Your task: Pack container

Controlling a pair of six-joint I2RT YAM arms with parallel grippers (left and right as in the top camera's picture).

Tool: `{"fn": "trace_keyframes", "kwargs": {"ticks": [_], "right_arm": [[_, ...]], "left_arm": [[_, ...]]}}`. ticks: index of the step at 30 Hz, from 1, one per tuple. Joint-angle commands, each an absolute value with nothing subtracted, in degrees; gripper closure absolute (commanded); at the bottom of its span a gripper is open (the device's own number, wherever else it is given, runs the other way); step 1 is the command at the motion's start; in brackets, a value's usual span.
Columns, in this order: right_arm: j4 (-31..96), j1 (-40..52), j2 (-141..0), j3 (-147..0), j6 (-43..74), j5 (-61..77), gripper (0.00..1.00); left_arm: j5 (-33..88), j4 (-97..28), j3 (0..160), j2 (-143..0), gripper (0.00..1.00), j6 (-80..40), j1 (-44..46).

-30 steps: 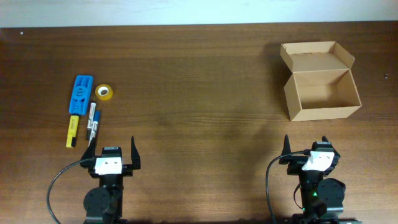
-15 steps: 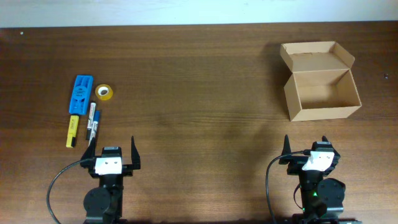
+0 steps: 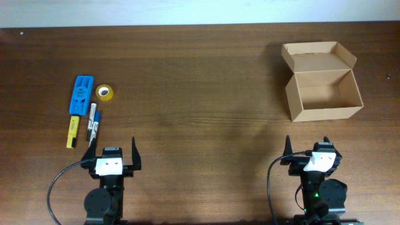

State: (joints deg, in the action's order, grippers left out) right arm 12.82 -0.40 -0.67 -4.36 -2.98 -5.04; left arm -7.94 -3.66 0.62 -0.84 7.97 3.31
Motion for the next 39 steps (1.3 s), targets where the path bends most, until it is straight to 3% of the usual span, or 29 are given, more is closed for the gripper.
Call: {"fn": "trace_keyframes", "kwargs": {"ticks": [1,26,31,39], "right_arm": [[12.78,-0.67,-0.14,-3.86,-2.57,-4.93,0.01],[10.41,-0.78,-0.14,-3.88,-2.48,0.05,0.01],[8.27,-0.78,-0.45,-5.06,8.64,3.51,0.01],[12.19,-0.78,-14.96,-12.62,9.52,5.17,0.01]], "left_arm": [[-7.79,-3.95,0.51,-0.34,0.00,8.84,3.20],[-7.79,-3.95,0.51,-0.34,0.00,8.84,3.20],[-7.79,-3.95,0.51,-0.36,0.00,8.84,3.20],[-7.79,-3.95,0.51,-0.36,0.00,8.84,3.20]]}}
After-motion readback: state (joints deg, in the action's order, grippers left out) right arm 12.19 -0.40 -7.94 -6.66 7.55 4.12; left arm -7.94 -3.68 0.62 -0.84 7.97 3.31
